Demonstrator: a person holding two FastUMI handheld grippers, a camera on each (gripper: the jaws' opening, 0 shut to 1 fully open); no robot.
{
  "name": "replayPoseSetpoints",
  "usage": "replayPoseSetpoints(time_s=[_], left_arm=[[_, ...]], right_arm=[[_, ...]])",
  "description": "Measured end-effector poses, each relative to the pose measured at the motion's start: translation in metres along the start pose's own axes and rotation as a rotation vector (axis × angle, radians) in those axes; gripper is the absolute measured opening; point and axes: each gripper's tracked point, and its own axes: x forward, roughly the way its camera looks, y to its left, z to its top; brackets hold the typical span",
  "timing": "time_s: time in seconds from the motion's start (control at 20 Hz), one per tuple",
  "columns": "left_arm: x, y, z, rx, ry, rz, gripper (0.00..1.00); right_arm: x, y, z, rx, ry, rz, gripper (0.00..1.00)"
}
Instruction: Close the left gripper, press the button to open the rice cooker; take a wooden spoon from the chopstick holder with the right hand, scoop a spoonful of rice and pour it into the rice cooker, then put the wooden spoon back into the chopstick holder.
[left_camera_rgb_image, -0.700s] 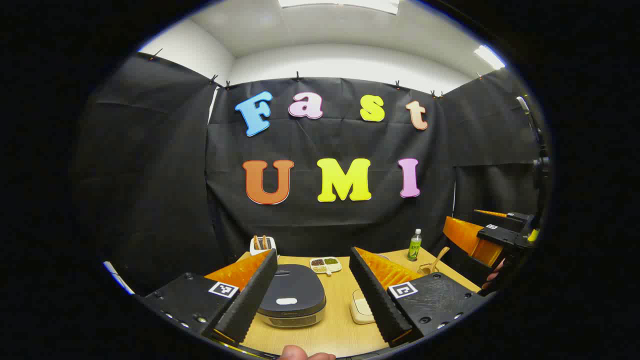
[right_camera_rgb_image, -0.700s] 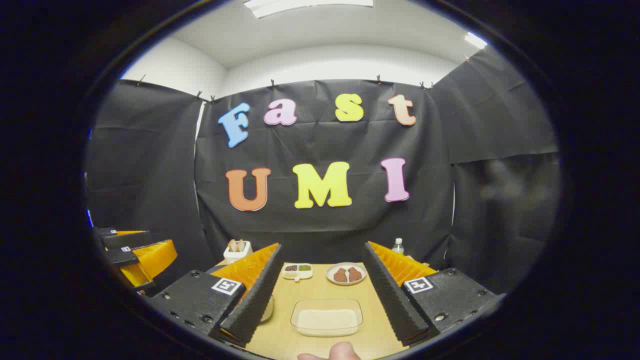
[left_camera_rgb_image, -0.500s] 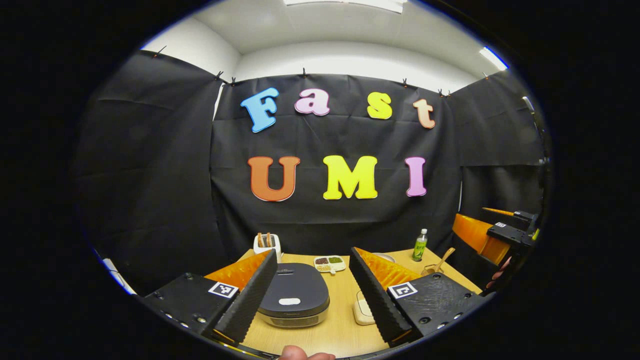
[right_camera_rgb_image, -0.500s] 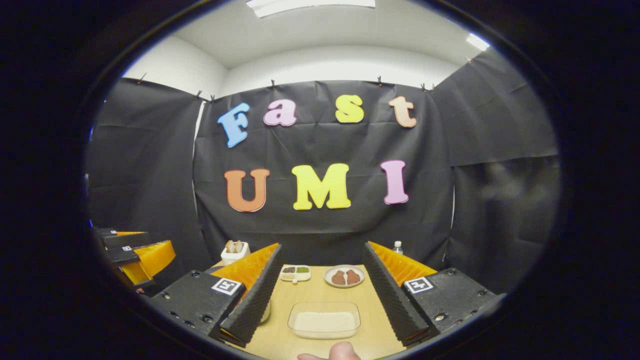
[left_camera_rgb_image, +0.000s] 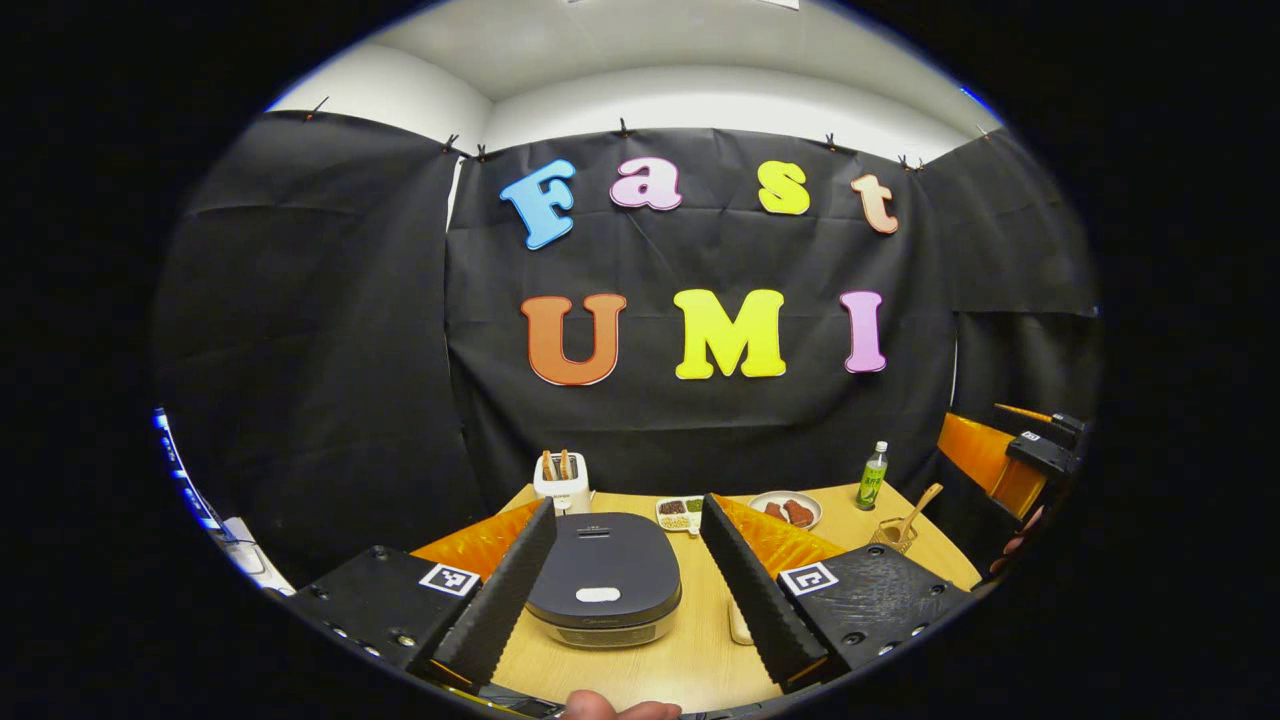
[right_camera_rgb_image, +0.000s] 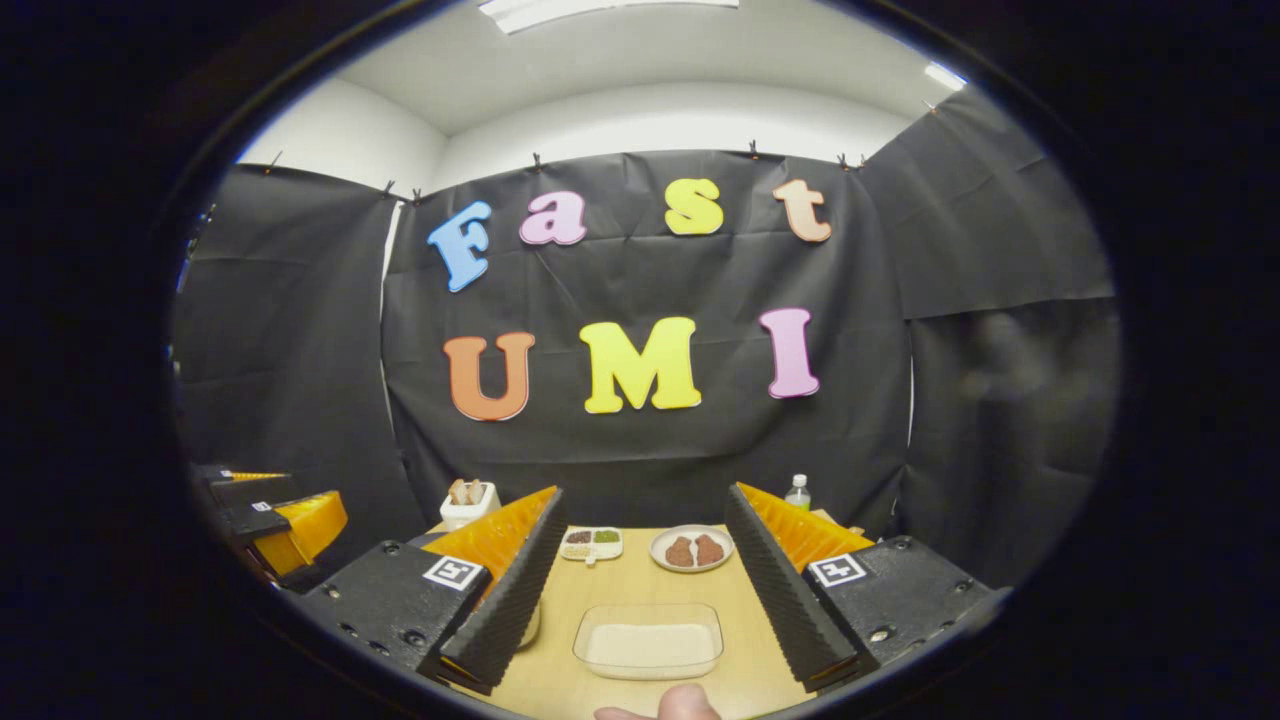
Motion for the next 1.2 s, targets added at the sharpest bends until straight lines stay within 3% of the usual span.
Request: replayPoseSetpoints(time_s=[0.3, 0.75, 0.95, 1.2], left_arm=[[0.002, -0.011, -0.003, -0.046, 0.014, -0.022, 0.94], [0.013, 0.005, -0.019, -0.055, 0.066, 0.037, 0.94], [0.022, 0.006, -0.047, -0.097, 0.162, 0.039, 0.94], [0.041, 0.015, -0.114, -0.153, 0.401, 0.046, 0.95]], right_arm=[[0.0, -0.011, 0.001, -0.017, -0.002, 0.001, 0.99], [0.013, -0.015, -0.014, -0.019, 0.04, 0.011, 0.99], [0.021, -0.017, -0.021, -0.023, 0.057, 0.02, 1.0], [0.032, -0.026, -0.033, -0.04, 0.089, 0.034, 1.0]])
